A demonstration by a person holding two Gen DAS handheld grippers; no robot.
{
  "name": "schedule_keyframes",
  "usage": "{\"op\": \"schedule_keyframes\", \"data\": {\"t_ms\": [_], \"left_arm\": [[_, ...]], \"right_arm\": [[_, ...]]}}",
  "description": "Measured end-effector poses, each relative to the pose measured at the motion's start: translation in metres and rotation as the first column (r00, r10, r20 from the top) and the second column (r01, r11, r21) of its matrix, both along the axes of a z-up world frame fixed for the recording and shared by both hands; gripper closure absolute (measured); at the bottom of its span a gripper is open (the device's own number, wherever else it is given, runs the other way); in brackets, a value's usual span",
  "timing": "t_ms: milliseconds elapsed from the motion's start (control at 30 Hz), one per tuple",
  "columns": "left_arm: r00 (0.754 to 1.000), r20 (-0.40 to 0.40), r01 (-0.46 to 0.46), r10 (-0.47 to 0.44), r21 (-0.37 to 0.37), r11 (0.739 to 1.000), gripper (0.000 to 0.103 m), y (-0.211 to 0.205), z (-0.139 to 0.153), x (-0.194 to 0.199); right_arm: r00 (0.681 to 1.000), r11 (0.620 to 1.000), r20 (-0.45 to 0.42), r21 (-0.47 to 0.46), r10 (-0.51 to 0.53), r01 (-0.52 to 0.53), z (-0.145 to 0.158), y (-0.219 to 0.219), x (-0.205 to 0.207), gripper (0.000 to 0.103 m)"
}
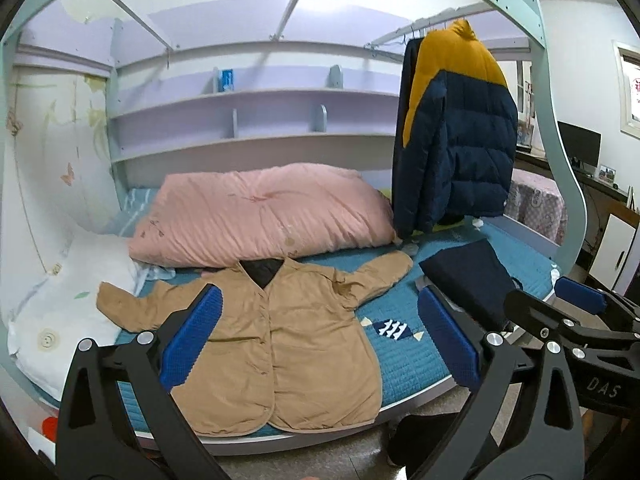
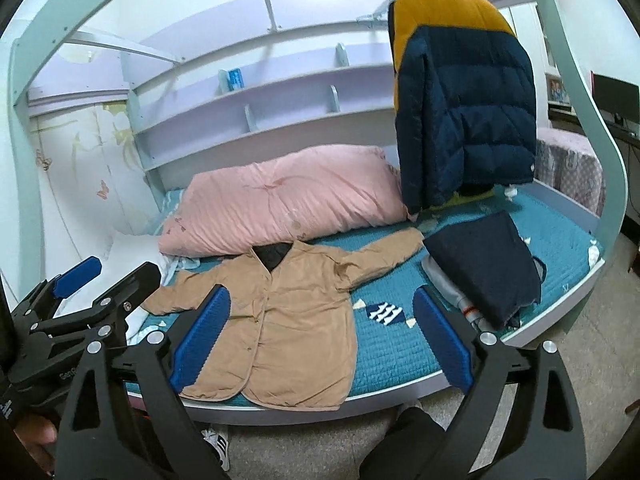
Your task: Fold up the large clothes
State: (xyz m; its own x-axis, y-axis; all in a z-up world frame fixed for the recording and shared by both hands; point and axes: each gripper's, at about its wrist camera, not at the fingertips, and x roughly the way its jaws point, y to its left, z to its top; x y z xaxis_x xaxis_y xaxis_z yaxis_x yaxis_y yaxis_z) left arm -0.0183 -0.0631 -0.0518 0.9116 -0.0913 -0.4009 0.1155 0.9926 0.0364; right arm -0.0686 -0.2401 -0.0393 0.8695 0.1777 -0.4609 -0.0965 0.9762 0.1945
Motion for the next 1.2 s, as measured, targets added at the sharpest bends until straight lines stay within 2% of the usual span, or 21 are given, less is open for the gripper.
{"op": "schedule_keyframes", "data": {"t_ms": [267, 533, 1200], "left_arm": [[0.998, 0.051, -0.041, 0.040, 0.005, 0.999, 0.005, 0.007, 0.021, -0.027], [0.994, 0.090, -0.066, 0.066, 0.000, 0.998, 0.005, 0.017, 0.036, -0.043], [0.990, 0.110, -0.084, 0.084, -0.005, 0.996, 0.005, 0.028, 0.043, -0.056]], "right_arm": [[0.997, 0.999, 0.075, -0.034, 0.025, -0.022, 0.026, 0.017, -0.029, 0.012], [0.992, 0.998, 0.122, -0.055, 0.036, -0.030, 0.039, 0.025, -0.040, 0.012], [0.990, 0.997, 0.133, -0.059, 0.047, -0.039, 0.043, 0.030, -0.044, 0.011]]}}
